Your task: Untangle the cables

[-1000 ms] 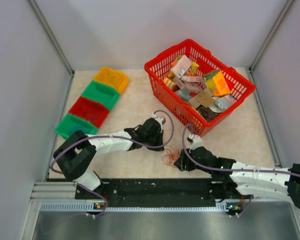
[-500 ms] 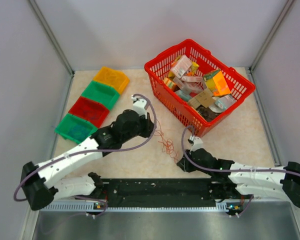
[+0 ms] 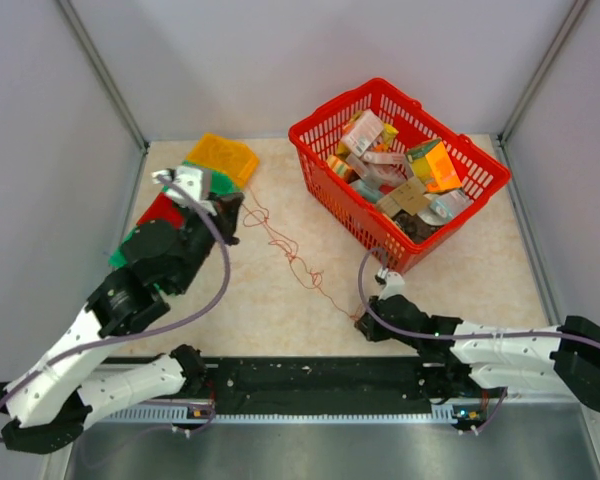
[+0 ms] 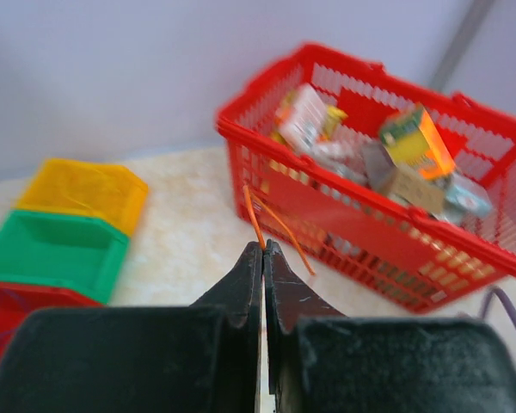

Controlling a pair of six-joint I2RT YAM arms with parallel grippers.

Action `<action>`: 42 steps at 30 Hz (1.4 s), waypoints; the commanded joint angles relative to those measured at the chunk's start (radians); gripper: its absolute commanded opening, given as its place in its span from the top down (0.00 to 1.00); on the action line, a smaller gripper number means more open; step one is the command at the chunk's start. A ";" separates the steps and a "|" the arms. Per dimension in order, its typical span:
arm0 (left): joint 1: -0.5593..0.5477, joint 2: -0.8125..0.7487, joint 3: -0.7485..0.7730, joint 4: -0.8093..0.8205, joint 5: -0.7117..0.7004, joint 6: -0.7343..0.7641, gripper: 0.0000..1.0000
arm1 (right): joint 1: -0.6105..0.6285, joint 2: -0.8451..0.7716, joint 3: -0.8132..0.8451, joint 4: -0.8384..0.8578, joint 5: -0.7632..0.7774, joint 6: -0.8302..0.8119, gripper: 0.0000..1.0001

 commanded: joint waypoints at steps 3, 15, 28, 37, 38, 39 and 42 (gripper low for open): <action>-0.001 -0.133 0.082 0.070 -0.376 0.246 1.00 | -0.010 -0.111 -0.001 -0.128 0.151 0.046 1.00; -0.001 -0.275 0.018 0.206 -0.452 0.313 1.00 | -0.010 -0.539 -0.086 -0.279 0.217 0.005 1.00; -0.001 -0.146 0.191 -0.026 -0.201 0.072 1.00 | -0.010 -0.420 0.038 -0.075 -0.085 -0.283 0.40; -0.001 -0.118 0.097 -0.060 -0.034 -0.046 1.00 | -0.010 -0.202 0.135 0.074 -0.133 -0.316 0.14; -0.001 -0.111 0.094 -0.067 0.000 -0.049 1.00 | -0.008 -0.168 0.158 0.065 -0.121 -0.331 0.14; -0.001 -0.100 0.090 -0.072 0.031 -0.052 1.00 | -0.010 -0.136 0.181 0.048 -0.101 -0.337 0.14; -0.001 -0.069 0.088 -0.078 0.127 -0.059 1.00 | -0.008 -0.042 0.271 -0.042 -0.033 -0.368 0.14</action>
